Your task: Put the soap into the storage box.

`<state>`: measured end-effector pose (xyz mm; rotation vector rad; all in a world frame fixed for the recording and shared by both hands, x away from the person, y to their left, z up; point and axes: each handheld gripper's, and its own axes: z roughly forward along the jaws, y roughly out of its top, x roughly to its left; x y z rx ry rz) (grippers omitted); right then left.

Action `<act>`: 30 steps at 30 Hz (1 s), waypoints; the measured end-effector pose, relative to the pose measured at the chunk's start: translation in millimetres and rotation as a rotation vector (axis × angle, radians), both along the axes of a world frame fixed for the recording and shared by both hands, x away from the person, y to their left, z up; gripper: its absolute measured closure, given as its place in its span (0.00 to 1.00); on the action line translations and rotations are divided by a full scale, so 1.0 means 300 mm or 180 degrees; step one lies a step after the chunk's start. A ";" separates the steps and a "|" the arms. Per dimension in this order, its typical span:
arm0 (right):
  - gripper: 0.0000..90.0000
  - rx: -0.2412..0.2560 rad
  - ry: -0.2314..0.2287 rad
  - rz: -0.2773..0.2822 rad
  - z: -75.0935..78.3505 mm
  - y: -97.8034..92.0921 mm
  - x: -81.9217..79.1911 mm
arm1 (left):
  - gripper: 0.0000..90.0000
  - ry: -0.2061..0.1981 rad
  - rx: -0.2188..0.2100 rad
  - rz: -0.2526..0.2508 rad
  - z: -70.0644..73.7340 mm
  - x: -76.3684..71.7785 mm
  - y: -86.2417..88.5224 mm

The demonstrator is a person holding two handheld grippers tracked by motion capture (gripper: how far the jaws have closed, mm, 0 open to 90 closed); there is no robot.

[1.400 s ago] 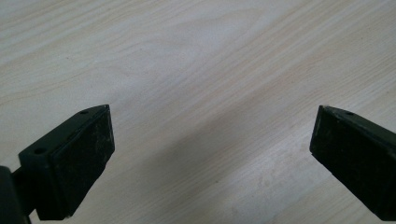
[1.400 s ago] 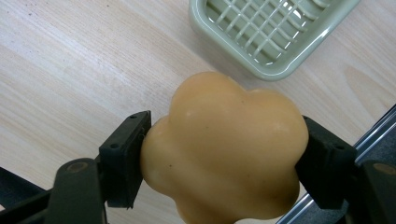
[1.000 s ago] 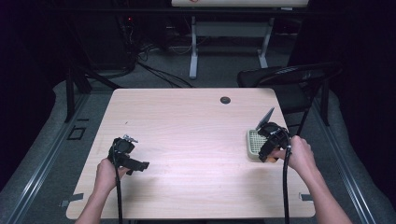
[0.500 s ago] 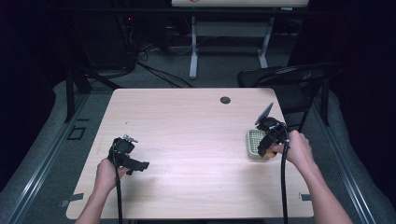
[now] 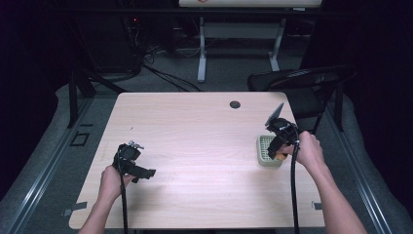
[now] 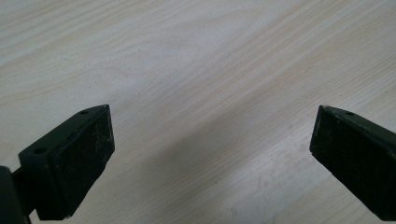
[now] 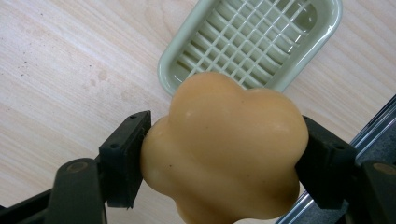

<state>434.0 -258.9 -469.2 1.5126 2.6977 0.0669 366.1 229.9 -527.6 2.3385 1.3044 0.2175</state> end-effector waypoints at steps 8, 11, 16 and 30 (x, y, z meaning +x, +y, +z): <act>0.30 0.0004 0.0020 -0.0045 -0.004 -0.004 0.020 | 0.00 0.0005 0.0000 -0.0003 0.000 0.000 0.000; 0.30 -0.0007 0.0010 -0.0050 -0.006 -0.006 0.028 | 0.00 0.0004 0.0003 -0.0006 -0.001 0.000 -0.001; 0.30 0.0029 -0.0001 -0.0082 -0.019 -0.008 0.045 | 0.00 0.0008 0.0007 -0.0013 -0.001 0.000 -0.001; 0.30 0.0034 0.0040 -0.0073 -0.061 0.006 0.090 | 0.00 0.0016 0.0010 -0.0018 -0.002 0.000 -0.002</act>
